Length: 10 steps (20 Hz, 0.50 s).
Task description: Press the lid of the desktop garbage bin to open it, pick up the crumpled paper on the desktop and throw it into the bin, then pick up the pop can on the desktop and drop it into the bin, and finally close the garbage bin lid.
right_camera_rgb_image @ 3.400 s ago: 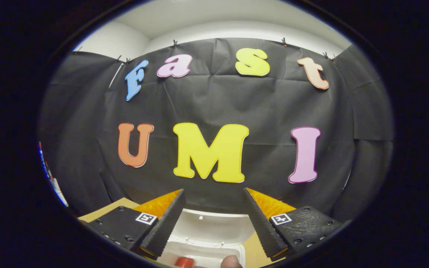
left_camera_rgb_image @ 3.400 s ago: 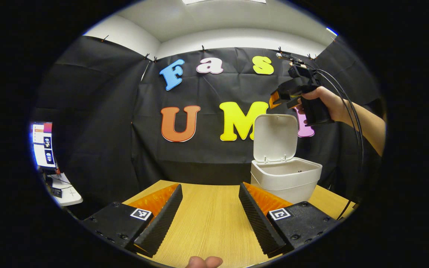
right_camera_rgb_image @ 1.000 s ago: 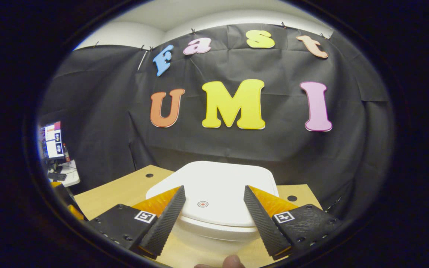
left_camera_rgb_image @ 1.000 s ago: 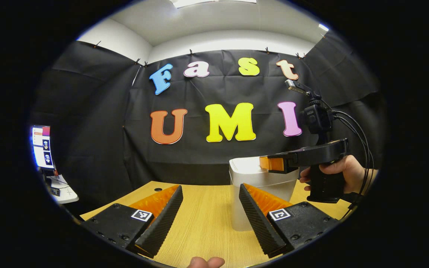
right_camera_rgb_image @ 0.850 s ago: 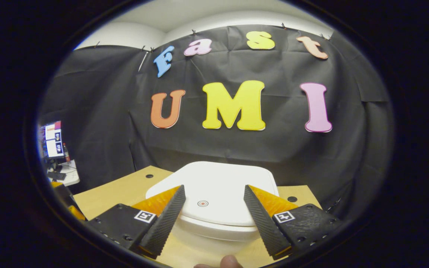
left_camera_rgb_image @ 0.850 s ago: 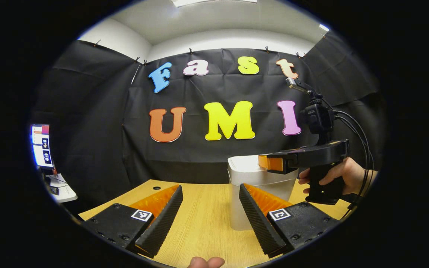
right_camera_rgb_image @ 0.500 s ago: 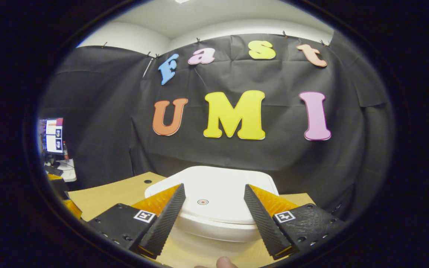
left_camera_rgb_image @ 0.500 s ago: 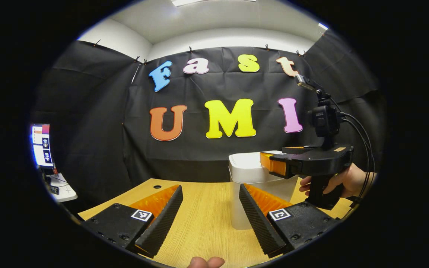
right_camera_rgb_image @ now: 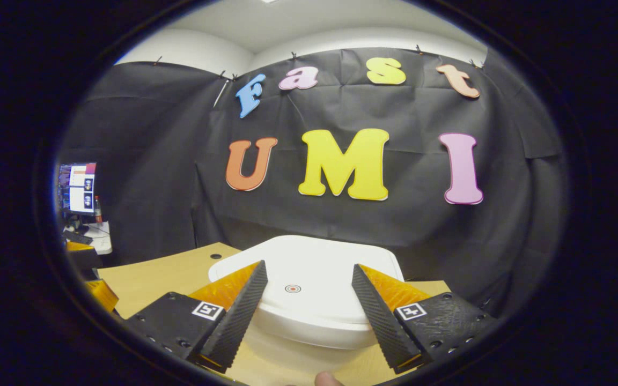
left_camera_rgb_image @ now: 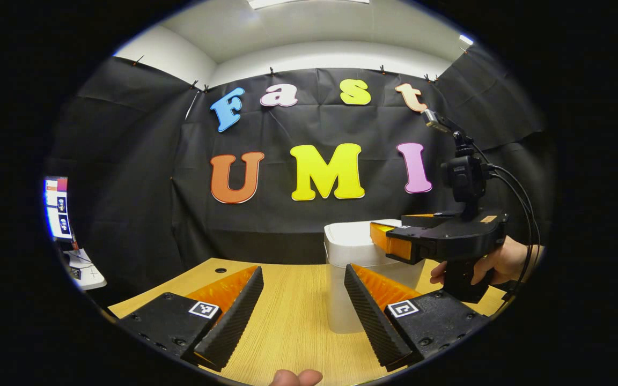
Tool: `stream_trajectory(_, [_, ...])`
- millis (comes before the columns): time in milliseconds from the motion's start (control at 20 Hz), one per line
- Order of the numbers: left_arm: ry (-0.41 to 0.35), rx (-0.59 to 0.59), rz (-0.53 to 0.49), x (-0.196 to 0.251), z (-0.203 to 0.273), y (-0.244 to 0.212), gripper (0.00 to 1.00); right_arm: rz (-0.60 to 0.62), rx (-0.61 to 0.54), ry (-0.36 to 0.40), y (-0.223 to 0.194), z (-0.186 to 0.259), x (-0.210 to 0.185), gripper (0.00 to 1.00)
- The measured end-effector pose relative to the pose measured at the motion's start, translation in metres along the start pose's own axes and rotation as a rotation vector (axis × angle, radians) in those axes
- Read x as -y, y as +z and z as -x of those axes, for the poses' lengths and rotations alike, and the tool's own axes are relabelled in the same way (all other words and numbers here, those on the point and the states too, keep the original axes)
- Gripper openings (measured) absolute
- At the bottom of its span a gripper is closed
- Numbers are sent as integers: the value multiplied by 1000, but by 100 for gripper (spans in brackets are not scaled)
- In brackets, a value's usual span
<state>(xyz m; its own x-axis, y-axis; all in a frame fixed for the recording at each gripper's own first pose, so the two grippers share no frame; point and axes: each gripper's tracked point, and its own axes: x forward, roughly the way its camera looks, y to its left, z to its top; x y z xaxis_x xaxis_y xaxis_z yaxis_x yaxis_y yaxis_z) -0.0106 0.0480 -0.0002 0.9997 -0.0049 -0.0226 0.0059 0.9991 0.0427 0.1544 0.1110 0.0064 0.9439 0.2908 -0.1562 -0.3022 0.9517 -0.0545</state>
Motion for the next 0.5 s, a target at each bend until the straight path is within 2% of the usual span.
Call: stream_trajectory(500, [-3, 4, 6, -1, 4, -2, 98, -34, 22, -6, -5, 1, 1, 100])
